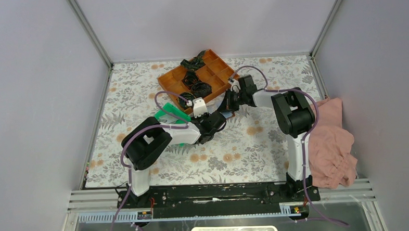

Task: Put the credit cards into the card holder
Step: Insert the credit card into the card holder.

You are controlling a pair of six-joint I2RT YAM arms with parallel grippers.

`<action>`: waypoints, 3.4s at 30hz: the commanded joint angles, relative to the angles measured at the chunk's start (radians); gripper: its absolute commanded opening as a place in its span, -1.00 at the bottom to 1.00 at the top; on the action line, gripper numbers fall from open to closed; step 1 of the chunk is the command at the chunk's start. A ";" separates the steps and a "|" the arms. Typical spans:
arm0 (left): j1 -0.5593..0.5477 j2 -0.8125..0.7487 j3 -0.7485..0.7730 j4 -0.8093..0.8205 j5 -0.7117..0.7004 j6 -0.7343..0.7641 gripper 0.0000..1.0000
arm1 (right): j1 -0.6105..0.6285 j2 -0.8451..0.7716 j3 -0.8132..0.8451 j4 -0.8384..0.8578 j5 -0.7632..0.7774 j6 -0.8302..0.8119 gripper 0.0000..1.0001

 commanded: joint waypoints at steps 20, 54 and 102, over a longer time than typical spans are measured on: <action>0.024 0.091 -0.049 -0.208 0.023 0.061 -0.71 | 0.095 0.076 0.019 -0.149 0.134 -0.052 -1.00; 0.025 0.074 -0.075 -0.169 0.043 0.062 -0.71 | 0.121 -0.086 0.007 -0.164 0.209 -0.080 -0.24; 0.026 0.089 -0.073 -0.147 0.054 0.080 -0.73 | 0.095 -0.071 0.018 -0.054 0.285 -0.033 -1.00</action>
